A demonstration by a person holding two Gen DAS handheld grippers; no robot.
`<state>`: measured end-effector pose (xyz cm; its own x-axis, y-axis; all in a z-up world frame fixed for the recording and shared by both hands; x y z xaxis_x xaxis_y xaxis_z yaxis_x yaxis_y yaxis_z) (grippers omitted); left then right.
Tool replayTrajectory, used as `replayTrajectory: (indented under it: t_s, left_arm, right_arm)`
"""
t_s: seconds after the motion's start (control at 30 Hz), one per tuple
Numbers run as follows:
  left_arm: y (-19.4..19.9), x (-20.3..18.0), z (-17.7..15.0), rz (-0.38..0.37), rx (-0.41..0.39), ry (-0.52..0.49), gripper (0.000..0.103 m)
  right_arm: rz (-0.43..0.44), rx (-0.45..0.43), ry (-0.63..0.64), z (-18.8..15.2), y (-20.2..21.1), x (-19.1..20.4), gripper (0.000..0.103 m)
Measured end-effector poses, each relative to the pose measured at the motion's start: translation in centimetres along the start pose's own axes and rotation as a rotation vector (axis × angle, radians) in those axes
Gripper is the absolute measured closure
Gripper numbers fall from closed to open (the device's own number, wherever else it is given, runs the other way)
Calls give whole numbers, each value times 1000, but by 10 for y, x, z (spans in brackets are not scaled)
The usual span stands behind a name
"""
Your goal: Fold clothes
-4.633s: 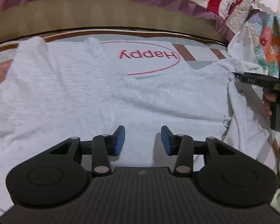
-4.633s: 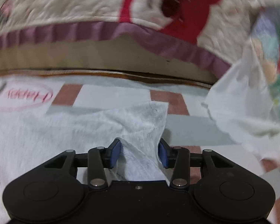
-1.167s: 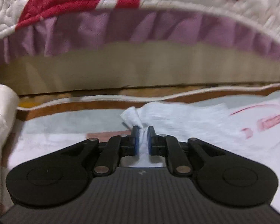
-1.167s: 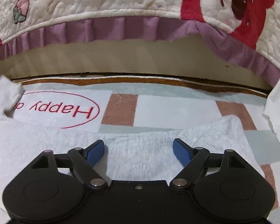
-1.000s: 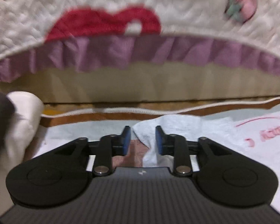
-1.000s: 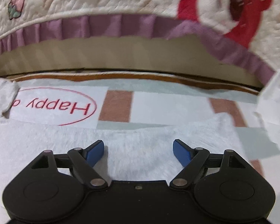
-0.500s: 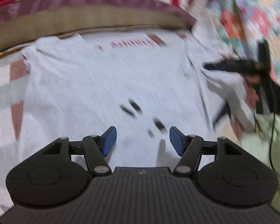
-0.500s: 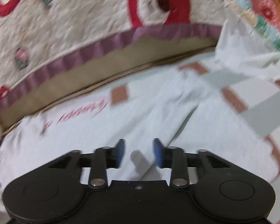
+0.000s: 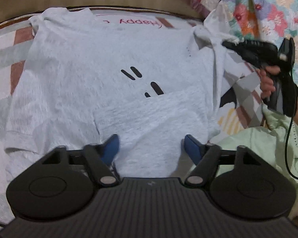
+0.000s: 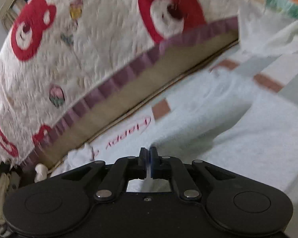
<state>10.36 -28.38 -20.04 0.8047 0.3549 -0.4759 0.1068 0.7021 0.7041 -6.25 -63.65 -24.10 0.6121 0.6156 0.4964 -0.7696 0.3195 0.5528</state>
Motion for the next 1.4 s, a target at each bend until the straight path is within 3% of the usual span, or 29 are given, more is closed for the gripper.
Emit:
replayTrajectory:
  t_s: [0.03,0.17,0.27,0.37,0.43,0.57,0.7,0.8,0.87,0.9,0.93,1.03,1.13,1.23,1.27,1.4]
  left_arm:
    - [1,2,-1,5,-2,-8,99]
    - [7,6,6,12,-47,8,100]
    - [18,5,13,20,-103,1,100]
    - [22,8,16,16,-126,15,100]
    - [19,10,14,6,-121,31,100]
    - [14,19,7,-14,-115,80,100]
    - [12,24,6,-23,-124,99,100]
    - [8,25,5,-17,-114,102,100]
    - [5,25,3,-11,-103,102,100]
    - [4,25,2,-9,-99,104,100]
    - [2,25,2,-7,-95,105,100]
    - [1,27,1,-9,-90,115,100]
    - [1,28,1,-9,-87,126,100]
    - [1,27,1,-8,-86,125,100]
    - [1,27,1,-10,-85,125,100]
    - [0,29,-1,-29,-92,129,99]
  right_arm:
    - [-34,-1,13,-3,7,-2,98]
    - [-292,103,152,-34,16,-20,97]
    - [-411,147,255,-51,18,-19,91]
    - [-415,104,257,-32,20,-14,85]
    - [-416,60,250,-5,17,-13,62]
    - [-374,30,322,56,-17,-9,52]
    - [-374,141,478,98,-68,-14,48]
    - [-356,248,496,107,-95,-26,47]
    - [-333,256,521,101,-101,-27,47]
    - [-311,250,556,96,-100,-25,58]
    - [-292,244,588,91,-98,-22,84]
    - [-230,254,658,69,-87,-12,103]
    - [-179,311,710,48,-77,-5,103]
    - [-192,337,780,37,-70,-1,102]
    - [-229,319,811,40,-73,1,100]
    - [-318,235,940,62,-88,13,59]
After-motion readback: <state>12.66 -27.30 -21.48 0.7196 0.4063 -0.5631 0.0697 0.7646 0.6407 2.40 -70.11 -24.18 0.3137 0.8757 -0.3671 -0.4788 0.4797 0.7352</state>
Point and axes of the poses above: each gripper's, at about its wrist camera, not at the fingertips, and y roughly against the way its jaws point, x to its left, z to its top, the point moved 4 cm from there along -y, roughly the way its jaws point, and after that the axes turned 8 degrees about -z, right-handed, at the moved point
